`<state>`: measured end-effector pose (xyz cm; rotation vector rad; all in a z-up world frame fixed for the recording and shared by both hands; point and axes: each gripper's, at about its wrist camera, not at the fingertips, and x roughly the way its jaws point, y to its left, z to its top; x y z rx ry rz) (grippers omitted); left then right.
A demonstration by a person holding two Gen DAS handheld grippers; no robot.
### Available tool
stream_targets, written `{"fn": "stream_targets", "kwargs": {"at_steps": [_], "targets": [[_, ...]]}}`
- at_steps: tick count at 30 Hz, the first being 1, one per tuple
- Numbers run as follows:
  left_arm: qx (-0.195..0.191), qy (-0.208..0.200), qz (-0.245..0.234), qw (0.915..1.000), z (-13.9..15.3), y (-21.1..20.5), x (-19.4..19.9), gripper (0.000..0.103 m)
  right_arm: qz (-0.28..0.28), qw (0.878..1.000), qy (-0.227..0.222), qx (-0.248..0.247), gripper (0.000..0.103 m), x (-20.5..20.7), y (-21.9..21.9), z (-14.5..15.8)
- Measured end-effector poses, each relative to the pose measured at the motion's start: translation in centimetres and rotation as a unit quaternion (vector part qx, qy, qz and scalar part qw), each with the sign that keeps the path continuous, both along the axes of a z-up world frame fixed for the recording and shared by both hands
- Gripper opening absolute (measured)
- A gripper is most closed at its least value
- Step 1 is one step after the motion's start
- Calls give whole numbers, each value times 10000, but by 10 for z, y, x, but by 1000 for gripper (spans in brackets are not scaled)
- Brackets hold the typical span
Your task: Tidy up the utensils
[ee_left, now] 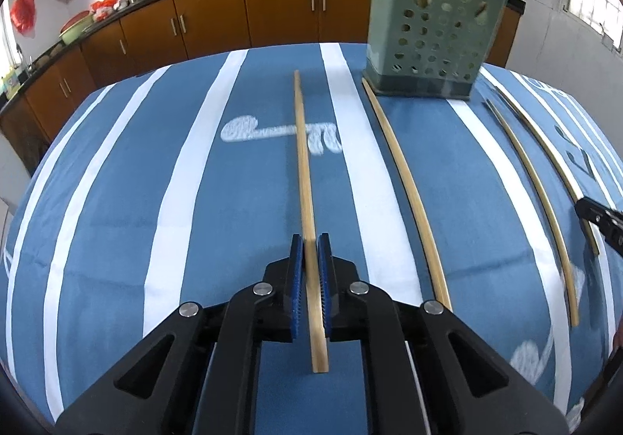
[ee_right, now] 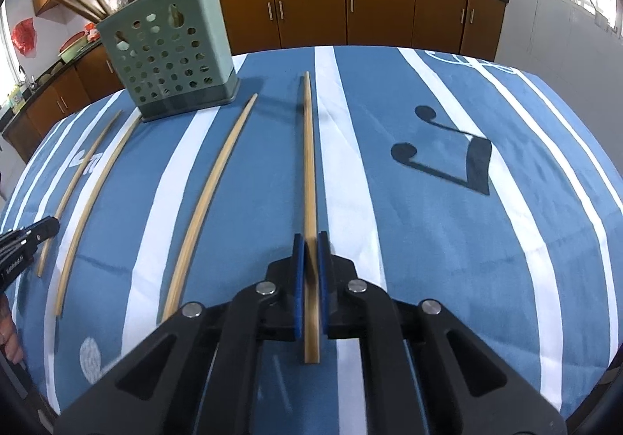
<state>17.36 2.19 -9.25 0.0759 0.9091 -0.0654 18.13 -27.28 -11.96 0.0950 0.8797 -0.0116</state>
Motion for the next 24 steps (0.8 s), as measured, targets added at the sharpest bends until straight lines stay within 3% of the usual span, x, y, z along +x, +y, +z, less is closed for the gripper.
{"fn": "stream_targets", "kwargs": {"at_steps": [4,12,18,24], "targets": [[2,-67,19,10000,-1,0,13,9,1,10000,-44,-12,8,14,-1,0],[-242,-101,1,9997,0,7,1,9,47,10000,-64,4,9,10,-1,0],[-156,-64,-77,9998,0,3,0,7,54,10000,-47,-24,8,10,-1,1],[-464,-43,-19,9989,12,15,-5,7,37,9992,-395,105,8,-1,-5,25]]}}
